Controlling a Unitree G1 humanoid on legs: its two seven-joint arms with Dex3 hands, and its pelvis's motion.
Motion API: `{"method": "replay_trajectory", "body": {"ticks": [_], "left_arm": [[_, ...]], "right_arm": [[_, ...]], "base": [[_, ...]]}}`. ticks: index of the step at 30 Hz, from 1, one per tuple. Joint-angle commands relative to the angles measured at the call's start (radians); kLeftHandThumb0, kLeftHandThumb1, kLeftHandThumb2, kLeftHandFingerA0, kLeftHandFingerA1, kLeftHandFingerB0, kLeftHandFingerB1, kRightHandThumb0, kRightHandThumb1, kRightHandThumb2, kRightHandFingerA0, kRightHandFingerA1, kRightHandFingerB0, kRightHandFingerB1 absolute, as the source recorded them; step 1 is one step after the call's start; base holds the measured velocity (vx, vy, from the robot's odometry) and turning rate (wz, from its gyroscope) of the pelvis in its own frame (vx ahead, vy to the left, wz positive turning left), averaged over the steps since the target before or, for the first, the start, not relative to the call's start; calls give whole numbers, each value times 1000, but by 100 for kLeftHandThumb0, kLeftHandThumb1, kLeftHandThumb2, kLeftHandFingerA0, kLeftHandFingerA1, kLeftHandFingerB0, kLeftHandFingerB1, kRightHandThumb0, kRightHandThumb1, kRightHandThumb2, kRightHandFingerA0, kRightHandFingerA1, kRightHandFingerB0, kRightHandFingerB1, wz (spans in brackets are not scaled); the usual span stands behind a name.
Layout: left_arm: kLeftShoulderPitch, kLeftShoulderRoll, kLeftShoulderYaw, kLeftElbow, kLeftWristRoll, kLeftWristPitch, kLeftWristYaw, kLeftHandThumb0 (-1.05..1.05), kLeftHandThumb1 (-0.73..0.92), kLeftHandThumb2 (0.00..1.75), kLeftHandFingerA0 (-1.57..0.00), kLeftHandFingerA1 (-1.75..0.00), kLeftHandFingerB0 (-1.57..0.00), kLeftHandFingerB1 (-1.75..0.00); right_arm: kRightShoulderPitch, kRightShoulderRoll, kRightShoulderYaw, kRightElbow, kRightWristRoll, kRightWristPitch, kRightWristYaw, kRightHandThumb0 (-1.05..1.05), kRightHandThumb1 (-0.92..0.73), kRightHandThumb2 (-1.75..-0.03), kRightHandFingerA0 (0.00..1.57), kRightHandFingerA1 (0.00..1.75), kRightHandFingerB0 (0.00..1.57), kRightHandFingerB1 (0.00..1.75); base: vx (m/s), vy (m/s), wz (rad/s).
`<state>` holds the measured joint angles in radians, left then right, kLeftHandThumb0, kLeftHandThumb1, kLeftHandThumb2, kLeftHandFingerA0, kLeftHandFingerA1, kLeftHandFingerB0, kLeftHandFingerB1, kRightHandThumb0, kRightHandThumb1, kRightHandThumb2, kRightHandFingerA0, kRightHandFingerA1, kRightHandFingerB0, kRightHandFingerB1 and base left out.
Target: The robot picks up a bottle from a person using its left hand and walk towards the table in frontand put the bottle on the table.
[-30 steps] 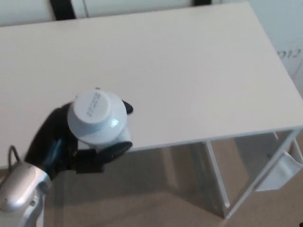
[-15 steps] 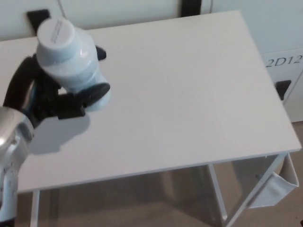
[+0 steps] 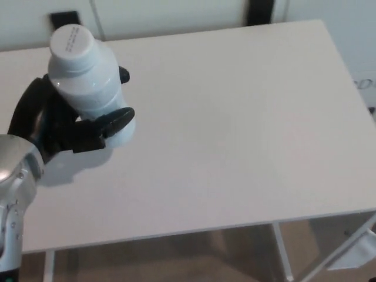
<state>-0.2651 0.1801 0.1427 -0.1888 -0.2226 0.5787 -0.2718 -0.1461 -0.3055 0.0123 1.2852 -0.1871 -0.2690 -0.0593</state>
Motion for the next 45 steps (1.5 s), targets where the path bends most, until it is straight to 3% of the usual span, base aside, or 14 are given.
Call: {"method": "replay_trajectory", "body": {"ticks": [1, 8, 12, 28, 36, 37, 45], "left_arm": [[8, -12, 21, 51, -35, 43, 15, -9, 78, 80, -102, -137, -75, -107], [64, -24, 8, 116, -27, 60, 18, -5, 79, 79, -97, -138, -78, -105], [104, -24, -27, 134, -9, 12, 6, -7, 80, 77, -97, -139, -76, -107], [136, -2, -243, 118, 146, -105, 59, -7, 81, 76, -99, -142, -73, -112], [132, -4, -276, 133, 183, -149, 73, -7, 81, 76, -98, -143, -72, -114], [131, -3, -286, 124, 198, -152, 81, -6, 80, 78, -97, -143, -74, -114], [138, 0, -285, 111, 202, -158, 80, -7, 81, 75, -97, -143, -75, -112]], "right_arm": [[6, -13, -9, 3, 6, 11, -1, -44, -68, -61, 68, 47, 58, 41], [23, -12, -9, 2, 3, -1, 0, -42, -69, -59, 69, 47, 57, 41], [27, -11, -15, 3, 6, -1, 3, -44, -64, -62, 66, 48, 55, 42], [13, -12, -16, 1, 1, 13, -1, -42, -68, -60, 72, 48, 58, 41], [12, -15, -10, -1, -4, 9, -6, -43, -69, -60, 71, 47, 58, 41], [12, -15, -10, -1, -3, 11, -4, -46, -63, -63, 68, 49, 55, 42], [12, -12, -16, 0, 5, 12, 2, -43, -68, -60, 71, 48, 57, 41]], "base": [[52, 123, 10], [51, 120, -1], [49, 120, 1], [25, 127, 2], [9, 125, 2], [3, 124, 1], [0, 123, 1]]}}
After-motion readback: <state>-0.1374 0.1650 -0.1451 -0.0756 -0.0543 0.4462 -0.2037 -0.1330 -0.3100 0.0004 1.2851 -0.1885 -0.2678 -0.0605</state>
